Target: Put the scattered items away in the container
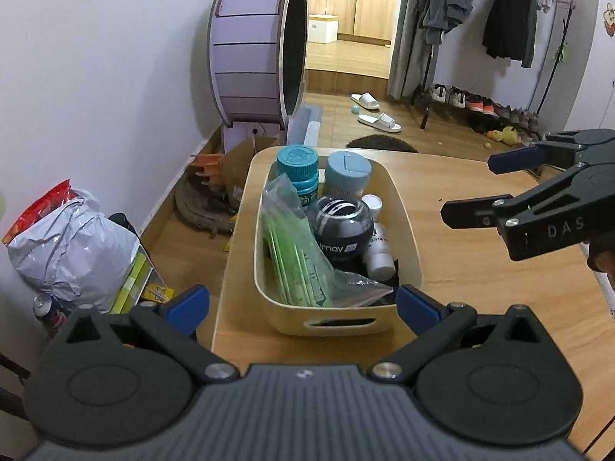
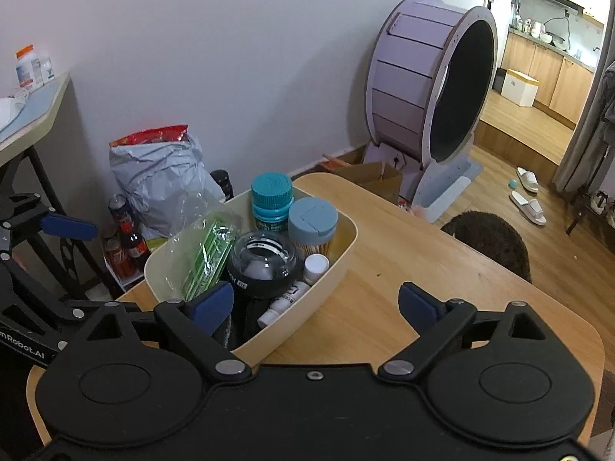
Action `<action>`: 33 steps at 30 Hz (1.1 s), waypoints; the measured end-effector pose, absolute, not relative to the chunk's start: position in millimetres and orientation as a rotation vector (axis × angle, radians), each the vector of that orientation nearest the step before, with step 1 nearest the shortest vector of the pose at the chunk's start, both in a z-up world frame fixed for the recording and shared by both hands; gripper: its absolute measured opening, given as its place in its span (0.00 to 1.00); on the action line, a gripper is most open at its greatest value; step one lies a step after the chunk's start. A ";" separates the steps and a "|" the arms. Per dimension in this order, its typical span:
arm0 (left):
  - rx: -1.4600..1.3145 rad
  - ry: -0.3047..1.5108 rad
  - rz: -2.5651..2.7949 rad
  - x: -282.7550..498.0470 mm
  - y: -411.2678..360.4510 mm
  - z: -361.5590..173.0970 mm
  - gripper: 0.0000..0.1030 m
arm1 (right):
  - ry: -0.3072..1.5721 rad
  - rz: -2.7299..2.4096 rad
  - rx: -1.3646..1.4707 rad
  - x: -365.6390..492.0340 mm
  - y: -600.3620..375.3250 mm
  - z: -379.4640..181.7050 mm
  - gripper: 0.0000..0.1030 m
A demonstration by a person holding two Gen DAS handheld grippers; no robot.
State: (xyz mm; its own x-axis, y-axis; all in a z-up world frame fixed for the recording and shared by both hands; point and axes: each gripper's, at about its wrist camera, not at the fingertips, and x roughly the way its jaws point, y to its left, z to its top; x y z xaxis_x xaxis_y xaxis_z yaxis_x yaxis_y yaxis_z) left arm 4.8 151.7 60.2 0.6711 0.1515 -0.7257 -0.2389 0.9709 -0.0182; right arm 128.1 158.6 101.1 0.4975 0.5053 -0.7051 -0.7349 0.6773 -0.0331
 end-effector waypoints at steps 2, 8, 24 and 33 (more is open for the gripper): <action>-0.106 0.813 0.221 4.6 150.5 61.6 1.00 | 0.735 0.767 -0.362 128.2 159.9 102.3 0.90; -0.089 0.834 0.215 4.6 146.7 63.0 1.00 | 0.758 0.766 -0.409 125.2 163.0 105.4 0.90; -0.067 0.858 0.214 5.7 140.1 61.8 1.00 | 0.789 0.754 -0.501 120.1 162.2 103.3 0.91; -0.058 0.862 0.219 4.6 140.6 62.9 1.00 | 0.805 0.767 -0.529 117.8 162.0 104.2 0.91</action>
